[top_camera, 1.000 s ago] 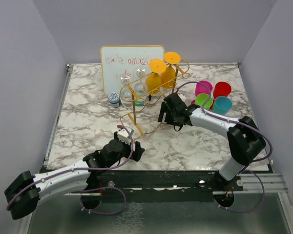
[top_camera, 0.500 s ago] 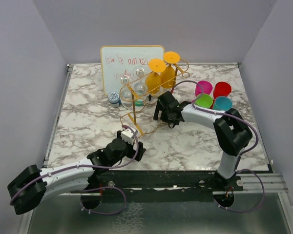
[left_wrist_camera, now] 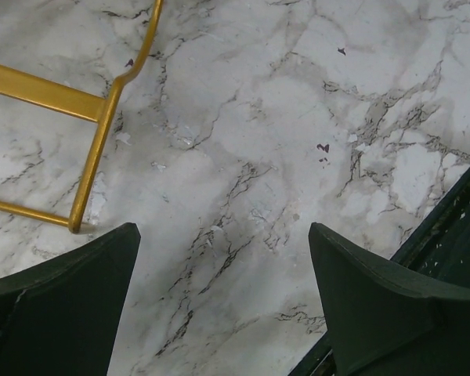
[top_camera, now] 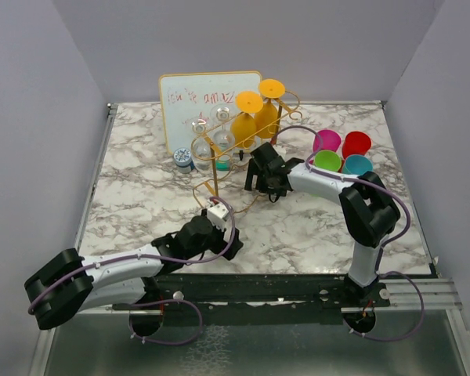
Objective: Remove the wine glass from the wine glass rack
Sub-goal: Adjust the wine rack at the center of the board.
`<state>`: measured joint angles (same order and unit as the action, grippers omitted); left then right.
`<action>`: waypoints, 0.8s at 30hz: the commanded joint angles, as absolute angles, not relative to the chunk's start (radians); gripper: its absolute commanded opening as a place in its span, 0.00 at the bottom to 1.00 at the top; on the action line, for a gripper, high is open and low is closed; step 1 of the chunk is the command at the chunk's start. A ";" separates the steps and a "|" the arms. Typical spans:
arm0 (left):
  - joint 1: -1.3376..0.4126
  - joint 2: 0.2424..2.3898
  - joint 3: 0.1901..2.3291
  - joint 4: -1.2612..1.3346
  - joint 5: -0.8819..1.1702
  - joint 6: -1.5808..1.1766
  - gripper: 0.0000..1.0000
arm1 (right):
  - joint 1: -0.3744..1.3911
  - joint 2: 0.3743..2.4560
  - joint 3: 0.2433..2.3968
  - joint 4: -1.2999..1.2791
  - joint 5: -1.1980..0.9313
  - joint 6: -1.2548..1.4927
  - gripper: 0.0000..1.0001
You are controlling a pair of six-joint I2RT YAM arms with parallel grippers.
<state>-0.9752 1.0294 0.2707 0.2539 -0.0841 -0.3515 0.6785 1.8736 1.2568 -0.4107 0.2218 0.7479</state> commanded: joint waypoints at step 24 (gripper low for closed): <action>-0.974 0.647 0.115 0.221 -0.388 -0.383 0.99 | 0.647 1.871 1.308 -0.443 0.191 0.699 0.92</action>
